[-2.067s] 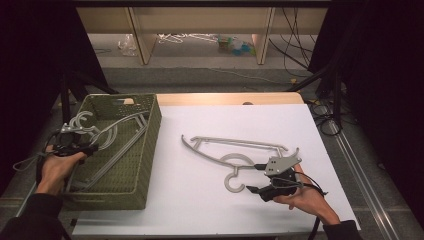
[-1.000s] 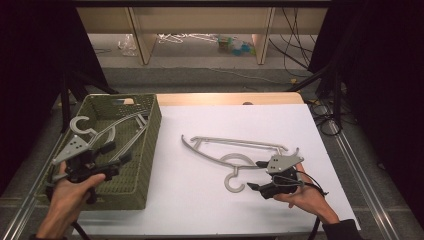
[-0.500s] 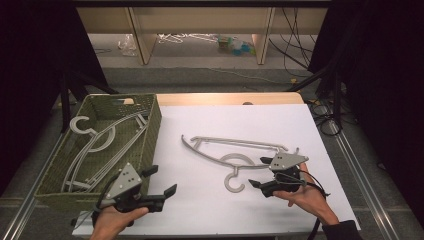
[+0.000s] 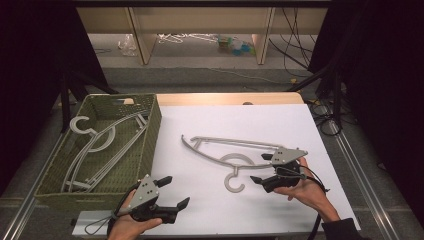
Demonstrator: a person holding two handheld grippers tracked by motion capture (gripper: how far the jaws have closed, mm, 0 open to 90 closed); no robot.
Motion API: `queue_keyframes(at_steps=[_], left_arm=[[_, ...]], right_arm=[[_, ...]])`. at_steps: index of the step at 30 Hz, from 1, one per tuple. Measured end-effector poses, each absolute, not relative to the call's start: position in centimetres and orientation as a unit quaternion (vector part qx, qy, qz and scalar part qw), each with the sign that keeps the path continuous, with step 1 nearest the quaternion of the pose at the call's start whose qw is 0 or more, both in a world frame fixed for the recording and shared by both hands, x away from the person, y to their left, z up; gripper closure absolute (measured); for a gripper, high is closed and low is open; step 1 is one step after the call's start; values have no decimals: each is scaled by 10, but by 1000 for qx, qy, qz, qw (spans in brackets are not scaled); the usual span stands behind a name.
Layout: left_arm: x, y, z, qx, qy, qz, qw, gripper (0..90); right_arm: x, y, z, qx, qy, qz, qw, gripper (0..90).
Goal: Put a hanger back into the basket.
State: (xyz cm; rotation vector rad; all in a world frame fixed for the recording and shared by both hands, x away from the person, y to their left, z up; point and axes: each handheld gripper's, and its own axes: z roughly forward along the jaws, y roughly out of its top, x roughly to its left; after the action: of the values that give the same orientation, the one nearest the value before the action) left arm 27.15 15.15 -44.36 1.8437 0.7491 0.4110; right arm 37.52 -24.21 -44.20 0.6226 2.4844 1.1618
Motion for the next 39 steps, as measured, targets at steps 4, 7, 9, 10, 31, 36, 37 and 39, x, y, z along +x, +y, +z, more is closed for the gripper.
queue_keyframes(at_steps=[4, 7, 9, 10, 31, 36, 37, 39], left_arm=[[270, 150, -444, 777, 306, 170, 523, 162], [270, 150, -446, 775, 306, 168, 527, 162], [270, 151, -445, 777, 306, 170, 524, 162], [271, 151, -446, 776, 303, 167, 528, 162], [272, 156, -443, 776, 298, 184, 525, 166], [272, 155, -444, 778, 294, 183, 523, 166], [272, 155, -444, 778, 294, 183, 523, 166], [272, 154, -444, 778, 294, 181, 525, 166]], right_arm=[[384, -243, -447, 220, 881, 391, 152, 177], [392, -244, -453, 219, 888, 378, 142, 189], [397, -244, -455, 218, 893, 368, 141, 202], [401, -244, -455, 216, 897, 360, 139, 209], [437, -238, -472, 201, 936, 279, 80, 466], [444, -230, -469, 193, 948, 247, 55, 532], [444, -230, -469, 193, 948, 247, 55, 532], [446, -228, -468, 194, 951, 236, 47, 538]])
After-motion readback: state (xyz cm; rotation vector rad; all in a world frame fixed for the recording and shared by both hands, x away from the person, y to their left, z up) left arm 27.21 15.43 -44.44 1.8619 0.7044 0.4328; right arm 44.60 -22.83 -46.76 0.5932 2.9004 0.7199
